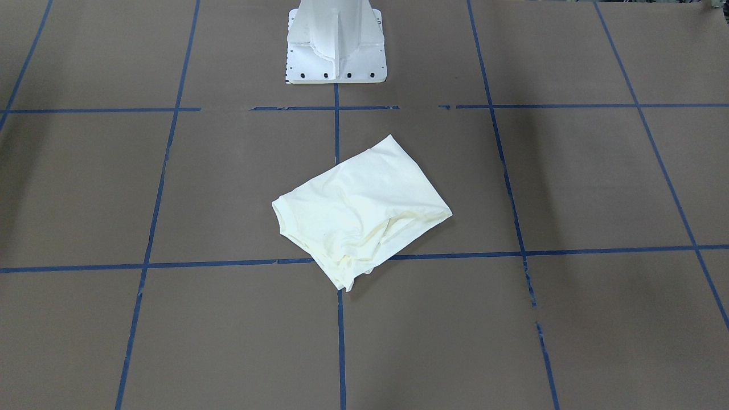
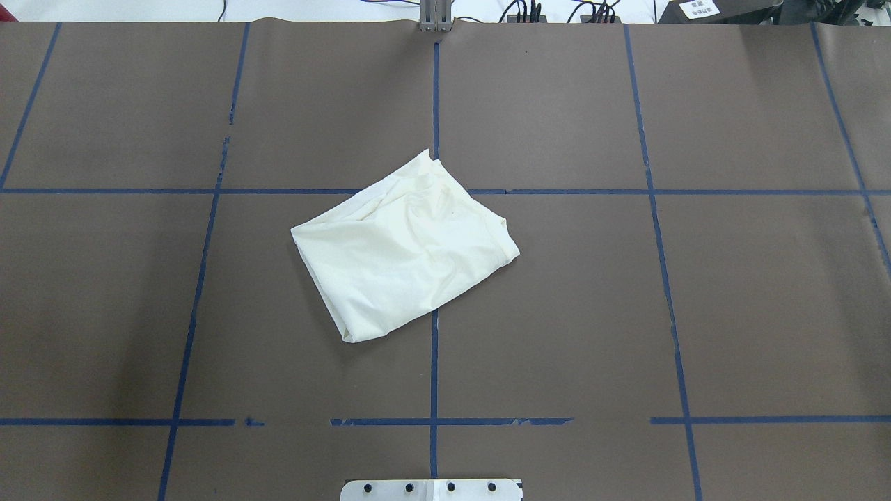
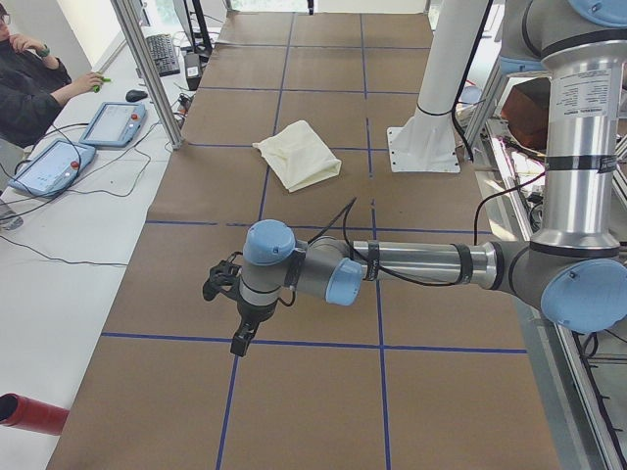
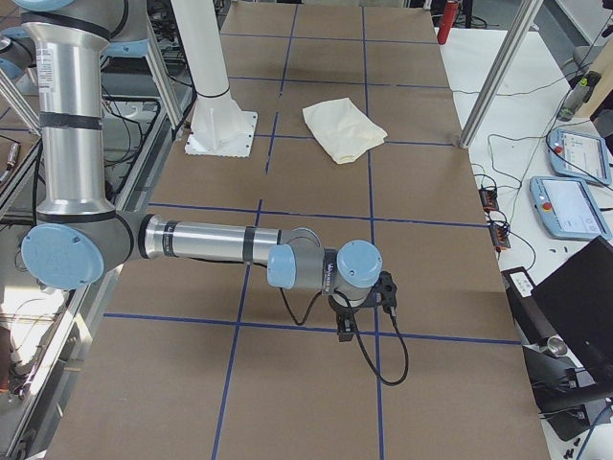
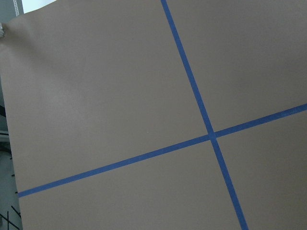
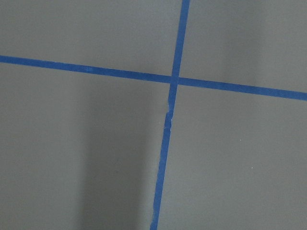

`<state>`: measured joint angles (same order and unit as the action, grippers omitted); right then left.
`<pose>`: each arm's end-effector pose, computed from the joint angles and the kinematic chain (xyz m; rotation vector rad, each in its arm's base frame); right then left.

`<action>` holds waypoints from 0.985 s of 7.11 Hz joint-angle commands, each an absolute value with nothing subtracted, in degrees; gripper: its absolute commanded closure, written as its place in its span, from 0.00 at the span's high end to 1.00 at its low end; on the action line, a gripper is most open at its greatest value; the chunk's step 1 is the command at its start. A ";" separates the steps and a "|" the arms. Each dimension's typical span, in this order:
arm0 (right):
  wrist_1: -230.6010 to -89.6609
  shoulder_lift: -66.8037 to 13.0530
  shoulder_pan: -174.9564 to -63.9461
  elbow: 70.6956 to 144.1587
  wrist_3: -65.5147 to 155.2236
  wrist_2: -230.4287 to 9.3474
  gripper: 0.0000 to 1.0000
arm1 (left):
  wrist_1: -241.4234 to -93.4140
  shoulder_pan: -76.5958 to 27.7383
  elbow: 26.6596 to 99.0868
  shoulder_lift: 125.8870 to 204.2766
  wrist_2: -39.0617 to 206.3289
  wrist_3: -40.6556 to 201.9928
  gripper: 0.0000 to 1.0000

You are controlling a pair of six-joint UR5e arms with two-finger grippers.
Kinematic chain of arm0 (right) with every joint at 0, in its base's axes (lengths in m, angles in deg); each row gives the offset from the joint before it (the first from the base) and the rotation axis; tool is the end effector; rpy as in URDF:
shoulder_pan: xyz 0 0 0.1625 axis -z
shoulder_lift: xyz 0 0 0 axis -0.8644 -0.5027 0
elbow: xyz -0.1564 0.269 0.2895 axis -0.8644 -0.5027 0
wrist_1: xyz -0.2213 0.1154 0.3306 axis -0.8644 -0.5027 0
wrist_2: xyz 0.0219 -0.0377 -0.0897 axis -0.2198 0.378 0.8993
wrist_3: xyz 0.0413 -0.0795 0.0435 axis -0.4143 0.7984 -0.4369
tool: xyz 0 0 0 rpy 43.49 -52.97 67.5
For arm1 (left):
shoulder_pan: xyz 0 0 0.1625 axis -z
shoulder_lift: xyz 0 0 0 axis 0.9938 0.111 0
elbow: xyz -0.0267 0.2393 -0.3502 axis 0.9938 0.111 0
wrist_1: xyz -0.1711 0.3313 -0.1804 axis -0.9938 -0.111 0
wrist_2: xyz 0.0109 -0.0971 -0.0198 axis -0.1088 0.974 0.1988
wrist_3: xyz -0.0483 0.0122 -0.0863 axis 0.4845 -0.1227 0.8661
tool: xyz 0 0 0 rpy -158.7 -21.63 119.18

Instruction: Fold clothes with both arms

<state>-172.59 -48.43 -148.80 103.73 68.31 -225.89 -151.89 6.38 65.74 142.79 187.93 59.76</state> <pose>0.0503 -0.4809 0.6707 0.0213 -0.8448 -0.1208 -0.0749 -0.4863 0.6377 0.2342 0.6121 0.1687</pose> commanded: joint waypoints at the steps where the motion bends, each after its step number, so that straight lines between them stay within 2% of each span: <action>1: -172.59 -48.47 -148.94 103.82 66.37 -225.86 1.00 | -144.67 5.32 67.26 142.59 193.98 62.14 1.00; 4: -172.59 -49.09 -150.86 104.86 66.37 -225.16 1.00 | -145.36 5.06 67.53 141.18 195.52 64.80 1.00; 7: -172.59 -51.90 -151.31 110.83 61.40 -224.80 1.00 | -145.45 5.06 67.79 141.27 195.52 64.80 1.00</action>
